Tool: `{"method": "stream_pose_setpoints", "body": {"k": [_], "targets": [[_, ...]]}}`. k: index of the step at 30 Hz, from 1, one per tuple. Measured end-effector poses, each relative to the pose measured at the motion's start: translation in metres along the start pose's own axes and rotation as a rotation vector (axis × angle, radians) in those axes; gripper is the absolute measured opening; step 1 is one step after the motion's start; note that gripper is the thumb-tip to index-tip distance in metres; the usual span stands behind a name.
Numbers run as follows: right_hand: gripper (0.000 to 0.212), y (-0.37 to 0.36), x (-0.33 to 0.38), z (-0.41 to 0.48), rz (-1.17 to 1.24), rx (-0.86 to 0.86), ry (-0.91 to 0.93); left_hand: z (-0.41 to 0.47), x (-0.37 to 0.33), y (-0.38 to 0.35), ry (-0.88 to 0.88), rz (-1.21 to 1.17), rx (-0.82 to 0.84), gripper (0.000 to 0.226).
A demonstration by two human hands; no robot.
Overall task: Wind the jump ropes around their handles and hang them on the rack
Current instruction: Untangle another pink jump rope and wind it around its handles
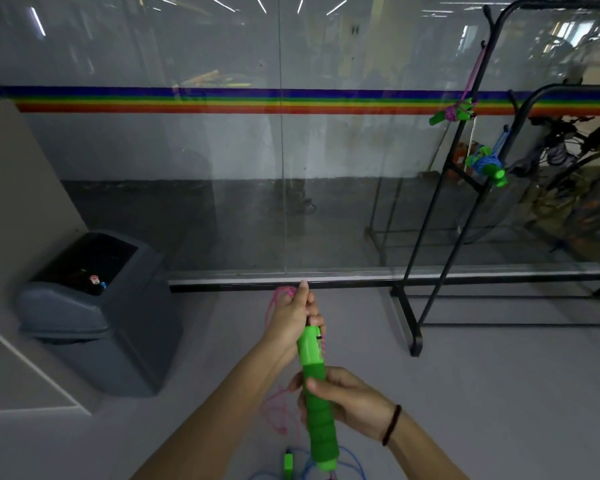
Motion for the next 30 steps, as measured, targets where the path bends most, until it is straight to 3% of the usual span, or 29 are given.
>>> {"method": "stream_pose_setpoints", "body": {"k": [4,7,11,13,14,16,19,25,30], "targets": [[0.029,0.017,0.043,-0.003,-0.104,-0.300,0.207,0.001,-0.010,-0.005,-0.018,0.177,0.083,0.025],[0.011,0.023,0.081,-0.006,-0.335,-0.465,0.301,-0.013,0.015,-0.011,0.186,0.285,0.266,0.019],[0.011,0.006,0.094,0.006,-0.615,-0.338,0.132,-0.009,0.013,0.013,0.216,0.225,0.154,0.018],[0.024,0.020,0.115,0.007,-0.933,-0.483,0.079,-0.010,0.002,0.031,0.161,0.263,0.056,0.009],[0.028,0.028,0.127,0.009,-0.958,-0.562,0.083,-0.012,0.000,0.040,0.147,0.298,0.036,0.010],[0.031,0.030,0.148,0.015,-0.688,-0.575,0.170,-0.018,0.003,0.051,0.143,0.393,0.068,0.015],[0.032,0.013,0.177,0.033,-0.161,-0.413,0.249,-0.024,0.013,0.052,0.125,0.377,0.181,0.027],[0.028,-0.023,0.260,0.052,0.501,-0.147,0.372,-0.039,0.029,-0.001,0.111,0.267,0.500,0.060],[0.027,-0.012,0.319,0.041,0.859,-0.182,0.546,-0.039,0.037,-0.012,0.116,0.295,0.496,0.061]]}}
Point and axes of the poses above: each hand's wrist, its own z-axis towards the middle knuckle, its own y-axis out of the back of the hand, x = y × z, the point moved 10 cm from there along z, towards the middle knuckle, and after that the axes turned 5 degrees about x, right-handed, at the moved point
